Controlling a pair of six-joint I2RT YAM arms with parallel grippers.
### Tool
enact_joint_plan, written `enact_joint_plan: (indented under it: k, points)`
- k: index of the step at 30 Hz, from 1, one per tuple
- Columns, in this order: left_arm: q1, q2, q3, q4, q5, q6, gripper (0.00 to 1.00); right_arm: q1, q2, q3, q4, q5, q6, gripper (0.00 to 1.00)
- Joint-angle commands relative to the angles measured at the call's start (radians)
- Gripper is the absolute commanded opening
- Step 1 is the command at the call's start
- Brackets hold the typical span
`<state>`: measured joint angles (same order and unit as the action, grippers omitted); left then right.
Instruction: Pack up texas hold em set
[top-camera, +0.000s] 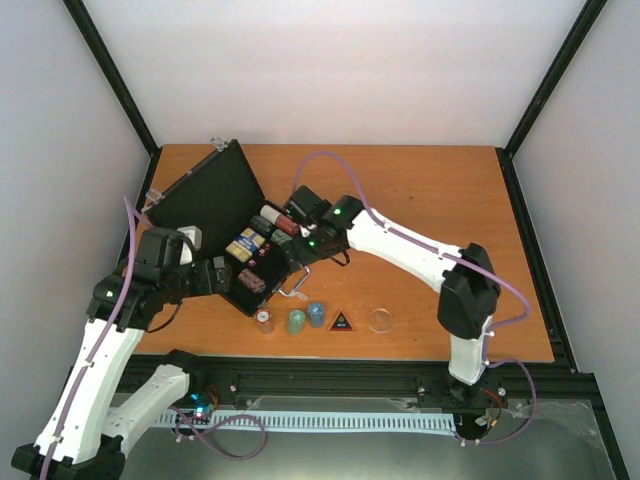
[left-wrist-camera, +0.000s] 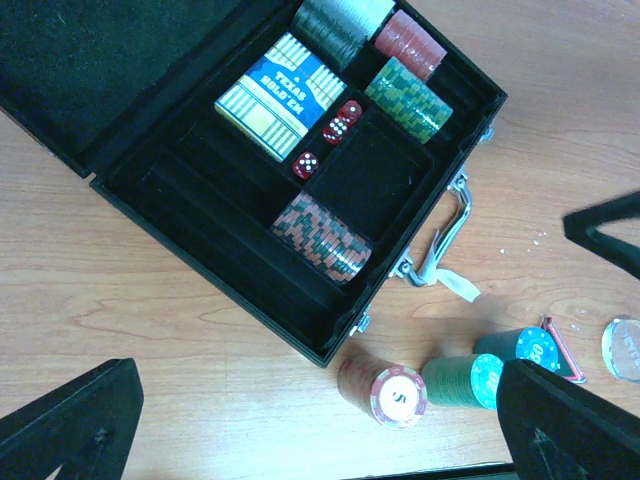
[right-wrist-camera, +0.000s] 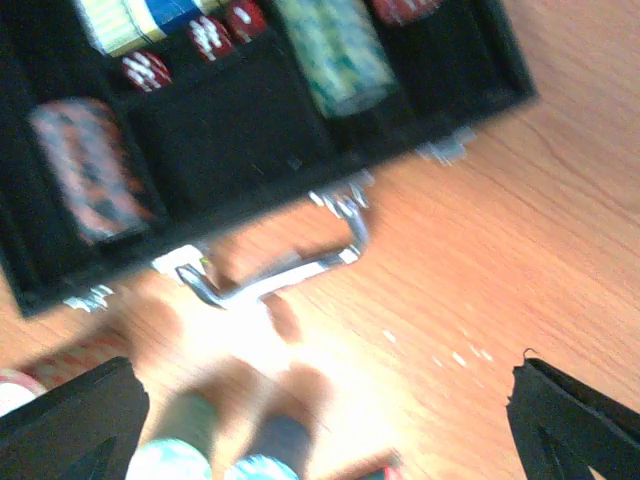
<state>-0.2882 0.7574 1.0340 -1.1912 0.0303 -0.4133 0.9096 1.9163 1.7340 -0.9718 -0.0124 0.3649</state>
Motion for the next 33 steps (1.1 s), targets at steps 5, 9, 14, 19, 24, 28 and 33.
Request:
enact_joint_plan:
  k: [5,9,14,19,24,28,33]
  points:
    - [-0.005,0.015,-0.001,0.057,0.038,0.02,1.0,0.005,-0.201,-0.327,-0.184,0.247,0.226,1.0]
    - [-0.005,0.015,-0.01,0.065,0.056,0.018,1.0,-0.002,-0.318,-0.504,-0.211,0.254,0.347,1.0]
    - [-0.004,0.018,-0.017,0.073,0.075,0.021,1.0,-0.029,-0.427,-0.705,-0.12,0.14,0.422,1.0]
    - [-0.005,0.031,-0.014,0.077,0.081,0.03,1.0,-0.029,-0.433,-0.779,-0.056,0.099,0.429,1.0]
    - [-0.005,0.034,-0.018,0.084,0.086,0.025,1.0,-0.029,-0.391,-0.8,-0.021,0.099,0.415,1.0]
    - [-0.005,0.036,-0.018,0.085,0.084,0.022,1.0,-0.029,-0.355,-0.802,0.011,0.091,0.407,0.98]
    - [-0.005,0.036,-0.018,0.084,0.077,0.023,1.0,-0.027,-0.358,-0.748,0.033,0.064,0.362,0.89]
